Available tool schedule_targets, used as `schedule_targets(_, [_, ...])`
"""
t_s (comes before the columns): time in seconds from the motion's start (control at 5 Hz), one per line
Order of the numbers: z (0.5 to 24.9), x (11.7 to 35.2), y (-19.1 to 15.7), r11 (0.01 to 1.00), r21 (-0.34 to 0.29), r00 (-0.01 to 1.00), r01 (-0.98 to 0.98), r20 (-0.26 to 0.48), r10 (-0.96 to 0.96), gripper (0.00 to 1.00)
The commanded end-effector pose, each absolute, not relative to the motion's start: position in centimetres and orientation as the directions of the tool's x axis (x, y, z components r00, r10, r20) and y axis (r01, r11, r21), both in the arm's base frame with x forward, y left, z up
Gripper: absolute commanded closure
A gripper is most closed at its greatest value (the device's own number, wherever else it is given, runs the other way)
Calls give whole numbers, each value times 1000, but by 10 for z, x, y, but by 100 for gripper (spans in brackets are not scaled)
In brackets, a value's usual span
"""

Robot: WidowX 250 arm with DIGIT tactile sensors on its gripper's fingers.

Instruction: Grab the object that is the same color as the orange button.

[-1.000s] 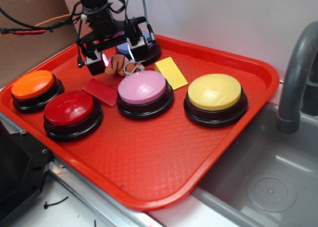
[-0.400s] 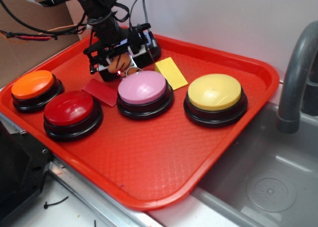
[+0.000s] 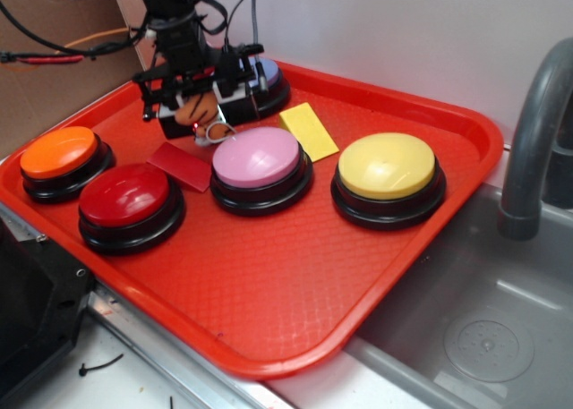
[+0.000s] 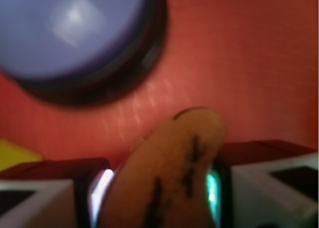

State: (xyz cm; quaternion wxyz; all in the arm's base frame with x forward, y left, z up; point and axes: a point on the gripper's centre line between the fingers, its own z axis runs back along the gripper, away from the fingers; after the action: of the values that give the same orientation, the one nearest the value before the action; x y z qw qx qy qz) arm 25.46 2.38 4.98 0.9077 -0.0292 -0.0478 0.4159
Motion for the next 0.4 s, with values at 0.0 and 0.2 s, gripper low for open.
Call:
schedule_targets(0.0, [143,246,-16,898,-85,898,-433,52,437,100])
schedule_targets(0.2, [169,230,-30,938,-84,937,-337,66,342,100])
